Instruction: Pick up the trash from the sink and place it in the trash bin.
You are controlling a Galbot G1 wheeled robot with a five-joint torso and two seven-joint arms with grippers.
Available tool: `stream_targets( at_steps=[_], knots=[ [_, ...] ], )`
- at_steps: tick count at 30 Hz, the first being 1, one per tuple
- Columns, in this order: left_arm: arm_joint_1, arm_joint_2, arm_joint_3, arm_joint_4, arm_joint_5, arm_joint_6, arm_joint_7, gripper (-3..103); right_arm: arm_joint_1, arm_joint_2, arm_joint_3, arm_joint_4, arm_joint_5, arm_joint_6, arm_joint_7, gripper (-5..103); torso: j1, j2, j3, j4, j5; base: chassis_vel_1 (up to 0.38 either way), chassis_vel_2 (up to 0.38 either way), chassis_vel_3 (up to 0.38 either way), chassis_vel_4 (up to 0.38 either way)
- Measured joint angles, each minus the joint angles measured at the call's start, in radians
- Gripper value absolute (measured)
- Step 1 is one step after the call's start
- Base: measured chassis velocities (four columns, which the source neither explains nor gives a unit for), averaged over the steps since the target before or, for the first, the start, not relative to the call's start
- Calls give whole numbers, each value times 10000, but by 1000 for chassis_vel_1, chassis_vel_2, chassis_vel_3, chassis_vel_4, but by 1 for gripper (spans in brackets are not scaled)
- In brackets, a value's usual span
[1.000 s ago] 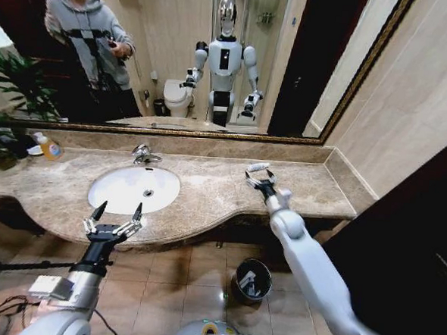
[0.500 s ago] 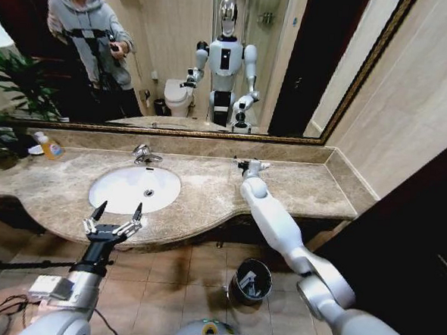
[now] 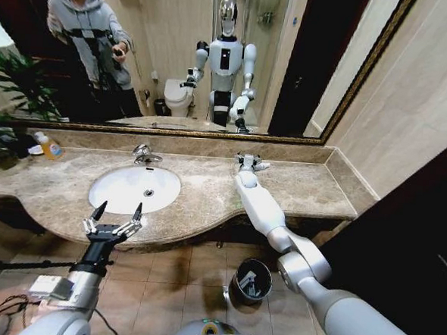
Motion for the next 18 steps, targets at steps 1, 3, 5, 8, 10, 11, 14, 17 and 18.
stream_targets(
  at_steps=[1,3,5,8,10,11,14,17,18],
  knots=[
    [1,0,0,0,0,0,0,100,-164,-157,95,46,-35,0,-4,98,-1,0,0,-1,-1,0,0,0,0],
    [1,0,0,0,0,0,0,100,-421,-398,263,133,-203,13,-12,98,0,0,1,-4,5,0,0,0,0],
    [1,0,0,0,0,0,0,100,-578,-543,377,171,-435,90,-49,98,0,0,1,-7,4,0,0,0,0],
    [0,0,0,0,0,0,0,100,-846,-779,473,336,-564,163,-128,98,-2,1,-1,-6,0,0,0,0,0],
    [0,0,0,0,0,0,0,100,-971,-858,499,500,-331,102,-130,98,-3,3,-3,-3,-2,0,0,0,0],
    [0,0,0,0,0,0,0,100,-971,-858,499,500,-331,102,-130,98,-3,3,-3,-3,-2,0,0,0,0],
    [1,0,0,0,0,0,0,100,-1218,-1038,362,975,82,-128,-127,99,-3,3,-3,-6,-3,0,0,0,0],
    [1,0,0,0,0,0,0,100,-1334,-1070,137,1214,359,-275,-126,99,-3,3,-3,-6,-1,0,0,0,0],
    [1,0,0,0,0,0,0,100,-1334,-1070,137,1214,359,-275,-126,99,-3,3,-3,-6,-1,0,0,0,0]
  ],
)
